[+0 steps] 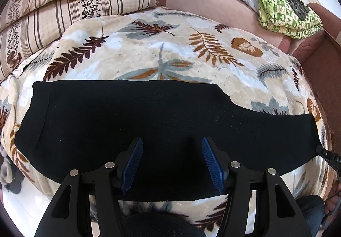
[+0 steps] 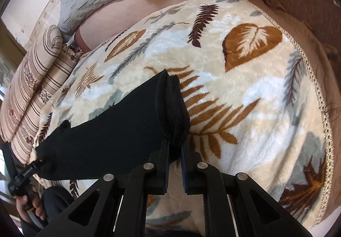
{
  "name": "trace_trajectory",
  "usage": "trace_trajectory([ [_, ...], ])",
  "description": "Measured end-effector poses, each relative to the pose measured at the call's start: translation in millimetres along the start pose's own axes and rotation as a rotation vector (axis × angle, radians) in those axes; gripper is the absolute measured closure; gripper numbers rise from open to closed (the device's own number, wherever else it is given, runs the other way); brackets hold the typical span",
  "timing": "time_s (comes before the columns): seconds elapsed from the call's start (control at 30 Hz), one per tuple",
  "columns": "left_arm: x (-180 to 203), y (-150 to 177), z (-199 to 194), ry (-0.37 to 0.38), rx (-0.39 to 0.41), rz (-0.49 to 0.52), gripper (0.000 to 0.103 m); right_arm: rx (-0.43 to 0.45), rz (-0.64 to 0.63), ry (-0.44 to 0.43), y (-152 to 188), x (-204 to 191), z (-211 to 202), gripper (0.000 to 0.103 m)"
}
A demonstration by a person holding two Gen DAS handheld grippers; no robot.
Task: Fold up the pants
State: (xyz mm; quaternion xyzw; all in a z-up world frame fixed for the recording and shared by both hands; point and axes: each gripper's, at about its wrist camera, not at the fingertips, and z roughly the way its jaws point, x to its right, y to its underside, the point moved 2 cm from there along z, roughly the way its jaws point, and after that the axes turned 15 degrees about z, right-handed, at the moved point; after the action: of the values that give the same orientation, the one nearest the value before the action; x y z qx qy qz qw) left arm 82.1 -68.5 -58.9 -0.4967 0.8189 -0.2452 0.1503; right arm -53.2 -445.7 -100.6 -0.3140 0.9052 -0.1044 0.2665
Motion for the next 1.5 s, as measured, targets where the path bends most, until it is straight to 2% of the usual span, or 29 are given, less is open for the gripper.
trace_trajectory([
  [0.7,0.3,0.5,0.1,0.003,0.002,0.003,0.045,0.008,-0.013,0.01,1.3,-2.2,0.1,0.094],
  [0.87,-3.9,1.5,0.3,0.019,0.002,-0.009,0.045,0.021,-0.04,0.056,2.5,-8.2,1.4,0.094],
  [1.2,0.8,0.5,1.2,-0.007,-0.002,0.007,0.045,0.114,-0.209,0.239,13.7,-35.2,-1.3,0.094],
  [1.5,3.3,0.4,0.7,-0.022,-0.007,0.023,0.045,0.131,-0.228,0.247,14.5,-36.0,-3.7,0.094],
])
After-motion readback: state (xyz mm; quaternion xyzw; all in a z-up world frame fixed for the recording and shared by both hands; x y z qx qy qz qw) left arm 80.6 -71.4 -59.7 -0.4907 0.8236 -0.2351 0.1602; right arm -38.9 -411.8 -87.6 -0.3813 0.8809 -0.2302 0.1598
